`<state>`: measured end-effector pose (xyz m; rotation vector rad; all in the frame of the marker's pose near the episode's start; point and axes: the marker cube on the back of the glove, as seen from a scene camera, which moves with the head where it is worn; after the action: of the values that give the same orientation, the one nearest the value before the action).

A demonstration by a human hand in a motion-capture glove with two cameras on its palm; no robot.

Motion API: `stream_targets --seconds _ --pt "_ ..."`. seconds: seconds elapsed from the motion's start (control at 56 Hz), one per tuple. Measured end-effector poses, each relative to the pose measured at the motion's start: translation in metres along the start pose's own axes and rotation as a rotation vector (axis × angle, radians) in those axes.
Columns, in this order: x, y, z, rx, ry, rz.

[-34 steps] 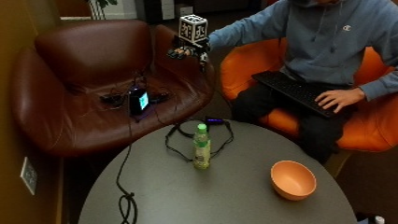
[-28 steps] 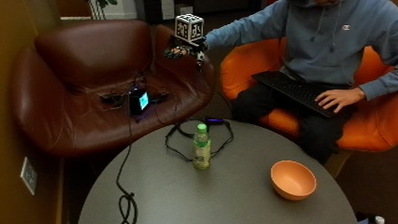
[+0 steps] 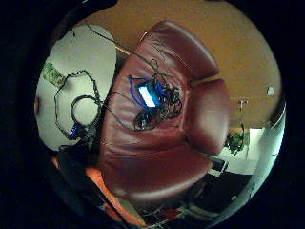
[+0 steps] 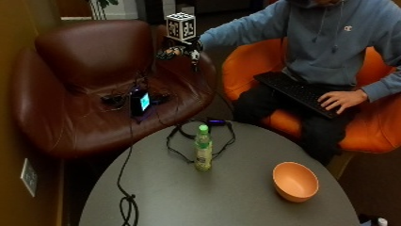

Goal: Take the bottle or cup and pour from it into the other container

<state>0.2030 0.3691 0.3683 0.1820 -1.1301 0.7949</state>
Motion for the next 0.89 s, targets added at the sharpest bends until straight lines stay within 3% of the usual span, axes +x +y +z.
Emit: stream_targets --seconds 0.036,0.161,0.893 --pt "0.003 -0.004 0.001 -0.004 0.029 -0.079" --pt "-0.004 -0.018 0.006 -0.031 0.015 -0.105" --pt "-0.037 -0.06 0.09 -0.055 -0.22 -0.084"
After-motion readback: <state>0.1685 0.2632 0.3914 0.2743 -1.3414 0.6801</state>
